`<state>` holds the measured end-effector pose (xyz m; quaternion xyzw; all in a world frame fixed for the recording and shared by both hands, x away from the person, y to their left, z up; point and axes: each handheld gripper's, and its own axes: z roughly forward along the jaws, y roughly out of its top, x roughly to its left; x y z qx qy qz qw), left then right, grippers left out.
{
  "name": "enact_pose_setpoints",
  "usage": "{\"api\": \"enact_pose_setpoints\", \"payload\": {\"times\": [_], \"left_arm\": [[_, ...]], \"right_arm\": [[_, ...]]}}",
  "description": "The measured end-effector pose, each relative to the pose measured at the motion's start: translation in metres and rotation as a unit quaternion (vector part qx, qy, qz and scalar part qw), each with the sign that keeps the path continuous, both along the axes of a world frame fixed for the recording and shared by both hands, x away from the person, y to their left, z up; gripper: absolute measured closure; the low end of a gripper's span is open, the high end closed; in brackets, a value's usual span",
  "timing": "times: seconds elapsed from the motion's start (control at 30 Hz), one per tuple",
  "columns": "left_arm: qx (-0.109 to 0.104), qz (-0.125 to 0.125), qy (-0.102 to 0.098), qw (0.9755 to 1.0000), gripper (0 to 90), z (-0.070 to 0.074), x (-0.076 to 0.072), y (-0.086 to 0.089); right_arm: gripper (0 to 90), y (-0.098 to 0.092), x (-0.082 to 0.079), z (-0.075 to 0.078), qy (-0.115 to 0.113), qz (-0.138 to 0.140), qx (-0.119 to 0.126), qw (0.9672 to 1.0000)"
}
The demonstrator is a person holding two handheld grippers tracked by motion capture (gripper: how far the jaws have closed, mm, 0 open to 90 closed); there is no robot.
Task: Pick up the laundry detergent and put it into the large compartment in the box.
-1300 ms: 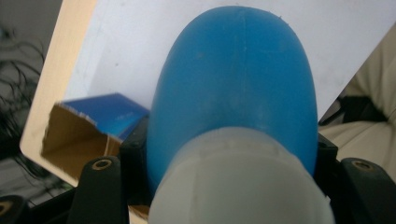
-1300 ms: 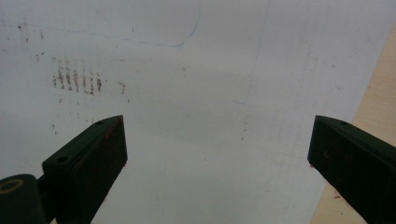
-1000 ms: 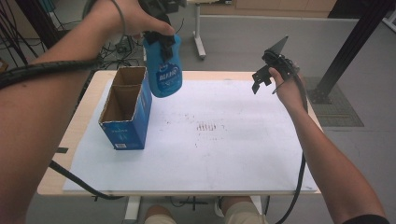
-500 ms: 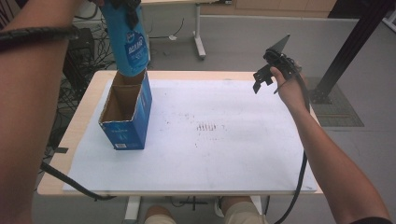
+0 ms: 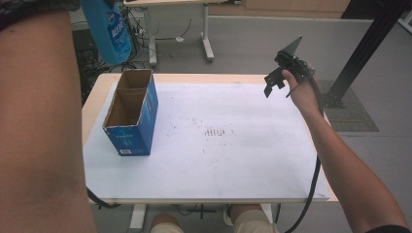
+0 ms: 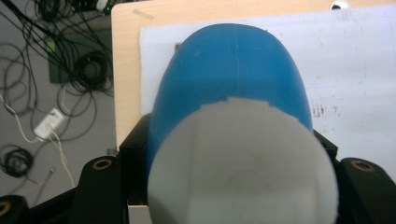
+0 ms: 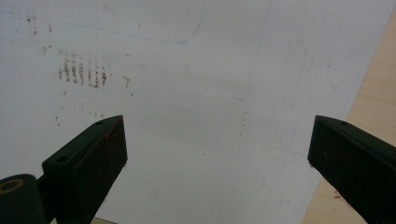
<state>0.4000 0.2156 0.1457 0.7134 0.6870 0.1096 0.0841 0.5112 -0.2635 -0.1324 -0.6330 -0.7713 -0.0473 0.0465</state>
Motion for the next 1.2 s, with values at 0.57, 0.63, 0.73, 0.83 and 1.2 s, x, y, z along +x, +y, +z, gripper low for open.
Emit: {"api": "enact_pose_setpoints", "payload": {"times": [0.57,0.63,0.73,0.83,1.2], "left_arm": [[-0.003,0.047,-0.007,0.9989,38.0,-0.012,-0.004,0.022],[-0.004,0.048,-0.007,0.9988,38.0,-0.013,-0.004,0.023],[-0.005,0.050,-0.007,0.9987,38.0,-0.016,-0.004,0.026],[-0.005,0.051,-0.005,0.9987,38.0,-0.020,-0.002,0.027],[-0.010,0.054,-0.001,0.9985,38.0,-0.040,0.004,0.031]], "right_arm": [[4.6,0.002,0.002,-0.002,0.006,0.004,-0.005,1.0000],[4.6,0.002,0.002,-0.002,0.006,0.003,-0.005,1.0000],[4.6,0.000,0.002,-0.002,0.006,0.004,-0.002,1.0000],[4.6,-0.001,0.001,-0.001,0.007,0.002,-0.001,1.0000],[4.6,-0.004,0.001,-0.001,0.007,0.000,0.002,1.0000]]}}
